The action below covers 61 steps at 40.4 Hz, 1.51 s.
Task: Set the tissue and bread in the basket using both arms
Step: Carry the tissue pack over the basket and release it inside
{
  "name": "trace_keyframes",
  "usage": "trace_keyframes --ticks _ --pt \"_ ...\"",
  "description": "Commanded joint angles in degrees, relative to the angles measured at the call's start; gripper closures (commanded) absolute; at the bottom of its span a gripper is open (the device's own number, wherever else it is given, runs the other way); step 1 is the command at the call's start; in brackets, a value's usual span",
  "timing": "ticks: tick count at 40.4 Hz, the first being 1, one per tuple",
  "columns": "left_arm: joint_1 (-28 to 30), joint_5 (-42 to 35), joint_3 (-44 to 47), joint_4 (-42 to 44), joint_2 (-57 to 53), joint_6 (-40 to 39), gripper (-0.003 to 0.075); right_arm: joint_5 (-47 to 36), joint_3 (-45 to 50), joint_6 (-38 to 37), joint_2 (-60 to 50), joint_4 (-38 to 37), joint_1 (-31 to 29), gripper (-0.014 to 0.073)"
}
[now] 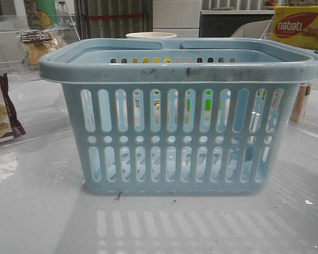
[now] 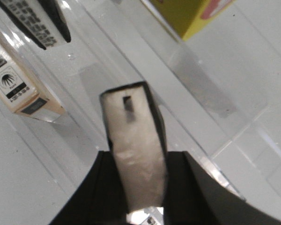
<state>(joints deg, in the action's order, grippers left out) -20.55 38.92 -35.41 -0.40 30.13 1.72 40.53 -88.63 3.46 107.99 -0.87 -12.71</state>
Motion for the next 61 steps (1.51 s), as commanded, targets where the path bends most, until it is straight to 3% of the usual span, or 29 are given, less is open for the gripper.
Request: trace_keyframes --ticks 1,14,25,37,45,48,55,58,61 --pt "-0.4 -4.0 -1.6 -0.3 0.6 0.0 0.0247 -2.1 -2.2 0.5 -5.0 -0.5 -0.1 0.0401" --pt "-0.4 -4.0 -1.6 -0.3 0.6 0.0 0.0247 0.6 -2.2 0.5 -17.0 0.5 4.7 0.0401" --pt "-0.4 -4.0 -1.6 -0.3 0.6 0.0 0.0247 2.5 0.5 0.5 -24.7 2.5 16.6 0.0401" --pt "-0.4 -4.0 -1.6 -0.3 0.6 0.0 0.0247 -2.0 9.4 0.5 -23.4 6.0 31.3 0.0401" --pt "-0.4 -4.0 -1.6 -0.3 0.6 0.0 0.0247 -5.9 13.5 0.5 -20.4 8.0 35.1 0.0392" --pt "-0.4 -4.0 -1.6 -0.3 0.6 0.0 0.0247 -5.8 13.5 0.5 -19.1 9.0 35.2 0.0333" --pt "-0.4 -4.0 -1.6 -0.3 0.6 0.0 0.0247 -5.9 13.5 0.5 -18.1 9.0 35.2 0.0068" --pt "-0.4 -4.0 -1.6 -0.3 0.6 0.0 0.0247 -5.7 13.4 0.5 -18.5 9.0 35.2 0.0016" --pt "-0.4 -4.0 -1.6 -0.3 0.6 0.0 0.0247 -5.6 13.4 0.9 -19.5 9.0 35.2 0.0017"
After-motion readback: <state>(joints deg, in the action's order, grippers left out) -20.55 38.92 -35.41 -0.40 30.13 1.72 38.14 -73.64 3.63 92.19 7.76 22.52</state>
